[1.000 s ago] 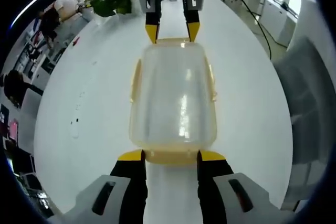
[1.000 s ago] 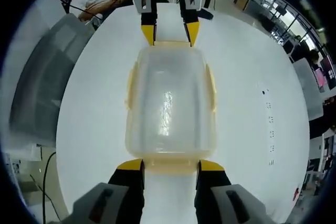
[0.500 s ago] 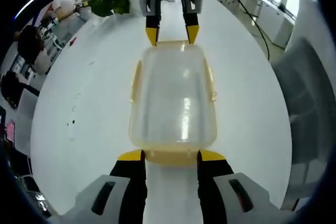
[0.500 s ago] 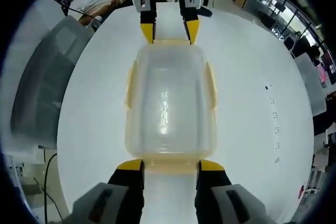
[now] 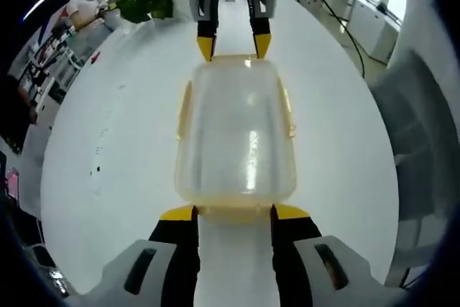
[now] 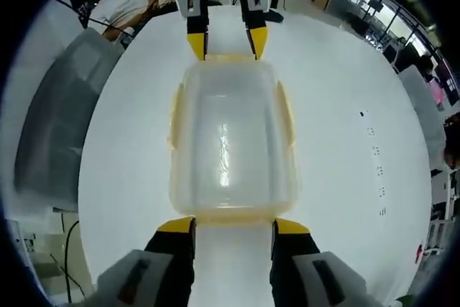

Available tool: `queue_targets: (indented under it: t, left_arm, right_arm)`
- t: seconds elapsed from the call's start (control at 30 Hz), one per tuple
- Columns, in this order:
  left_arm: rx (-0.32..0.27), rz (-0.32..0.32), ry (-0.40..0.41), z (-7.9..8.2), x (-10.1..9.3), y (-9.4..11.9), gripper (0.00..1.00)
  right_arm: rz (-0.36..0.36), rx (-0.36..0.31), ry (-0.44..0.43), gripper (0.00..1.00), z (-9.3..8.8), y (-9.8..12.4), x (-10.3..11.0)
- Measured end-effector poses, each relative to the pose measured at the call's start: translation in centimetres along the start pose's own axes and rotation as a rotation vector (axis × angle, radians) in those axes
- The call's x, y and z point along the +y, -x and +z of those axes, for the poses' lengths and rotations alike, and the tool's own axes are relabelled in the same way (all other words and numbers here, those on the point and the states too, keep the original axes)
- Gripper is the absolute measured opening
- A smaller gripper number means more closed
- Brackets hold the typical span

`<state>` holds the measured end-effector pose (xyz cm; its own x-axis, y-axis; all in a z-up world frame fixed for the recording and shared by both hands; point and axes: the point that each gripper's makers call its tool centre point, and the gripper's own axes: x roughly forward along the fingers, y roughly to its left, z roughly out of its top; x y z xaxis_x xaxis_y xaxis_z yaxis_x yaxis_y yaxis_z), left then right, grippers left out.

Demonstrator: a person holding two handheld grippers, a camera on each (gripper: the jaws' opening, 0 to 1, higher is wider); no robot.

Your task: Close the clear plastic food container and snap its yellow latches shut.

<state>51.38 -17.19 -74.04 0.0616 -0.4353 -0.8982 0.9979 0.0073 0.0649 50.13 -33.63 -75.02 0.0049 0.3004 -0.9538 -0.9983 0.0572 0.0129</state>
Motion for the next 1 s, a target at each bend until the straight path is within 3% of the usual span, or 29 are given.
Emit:
queue_targets:
  t: [0.07, 0.17, 0.2, 0.37, 0.6, 0.7, 0.8, 1.0]
  left_arm:
    - [0.013, -0.016, 0.034, -0.4, -0.1, 0.0, 0.37]
    - [0.017, -0.013, 0.025, -0.6, -0.3, 0.1, 0.43]
    - [0.019, -0.026, 0.055, -0.7, -0.6, 0.1, 0.46]
    - [-0.024, 0.003, 0.121, -0.3, 0.2, 1.0, 0.47]
    - [-0.071, 0.059, 0.154, 0.9, 0.9, 2.1, 0.47]
    - [-0.092, 0.081, 0.234, 1.1, 1.4, 2.4, 0.45]
    - [-0.080, 0.091, 0.258, 0.9, 1.3, 2.3, 0.42]
    - [-0.105, 0.090, 0.375, 1.4, 0.9, 2.0, 0.39]
  right_arm:
    - [-0.007, -0.004, -0.013, 0.53, -0.1, 0.0, 0.0]
    - [-0.001, 0.006, -0.010, 0.51, -0.6, 0.1, 0.3]
    - [0.002, 0.001, -0.019, 0.52, -0.6, 0.2, 0.4]
    - [0.001, -0.052, -0.095, 0.55, 0.0, 1.1, 0.6]
    - [-0.026, -0.095, -0.168, 0.50, 0.6, 2.3, 0.1]
    - [-0.045, -0.128, -0.204, 0.48, 1.3, 2.7, -0.1]
    - [-0.100, -0.145, -0.211, 0.41, 1.9, 3.1, -0.9]
    - [-0.092, -0.161, -0.311, 0.37, 2.3, 2.7, -0.7]
